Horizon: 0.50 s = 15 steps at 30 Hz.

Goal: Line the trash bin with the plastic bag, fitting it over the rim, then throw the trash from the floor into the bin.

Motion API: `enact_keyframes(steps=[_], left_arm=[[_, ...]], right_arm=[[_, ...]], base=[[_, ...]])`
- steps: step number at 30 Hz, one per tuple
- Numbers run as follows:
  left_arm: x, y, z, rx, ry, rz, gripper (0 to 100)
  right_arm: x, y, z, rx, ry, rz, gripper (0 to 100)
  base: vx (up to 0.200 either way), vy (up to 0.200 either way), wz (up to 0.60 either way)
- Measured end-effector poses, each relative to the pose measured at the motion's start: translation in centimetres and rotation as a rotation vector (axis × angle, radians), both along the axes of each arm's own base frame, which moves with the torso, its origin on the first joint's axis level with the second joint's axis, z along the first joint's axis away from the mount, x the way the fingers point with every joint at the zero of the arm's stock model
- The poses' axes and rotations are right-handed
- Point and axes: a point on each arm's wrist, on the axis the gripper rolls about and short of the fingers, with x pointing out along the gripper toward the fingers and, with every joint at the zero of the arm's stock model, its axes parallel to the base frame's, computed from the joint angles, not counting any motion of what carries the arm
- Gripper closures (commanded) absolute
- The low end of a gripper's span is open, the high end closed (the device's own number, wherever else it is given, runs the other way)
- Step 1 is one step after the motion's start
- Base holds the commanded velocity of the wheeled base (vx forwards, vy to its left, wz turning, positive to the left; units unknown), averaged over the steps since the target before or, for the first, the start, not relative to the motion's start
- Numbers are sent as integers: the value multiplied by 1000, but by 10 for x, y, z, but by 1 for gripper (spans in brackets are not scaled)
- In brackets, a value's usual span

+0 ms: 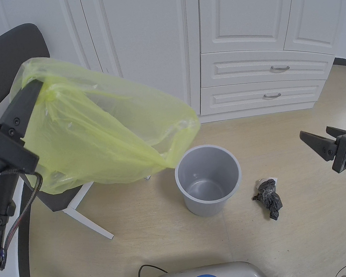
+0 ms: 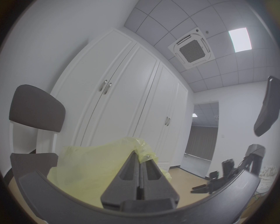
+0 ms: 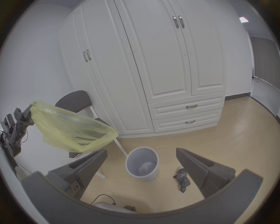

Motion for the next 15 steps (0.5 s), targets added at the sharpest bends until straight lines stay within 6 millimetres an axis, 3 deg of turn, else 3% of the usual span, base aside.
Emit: enact_keyframes(steps=[7, 15], left_arm=[[-26, -1, 7, -10, -23, -82, 100], [-39, -1, 9, -24, -37, -157, 100]], right_arm=[[1, 19, -9, -11, 16, 52, 0], [-1, 34, -20, -19, 65, 119, 0]], base=[[0, 0, 0], [0, 0, 0]])
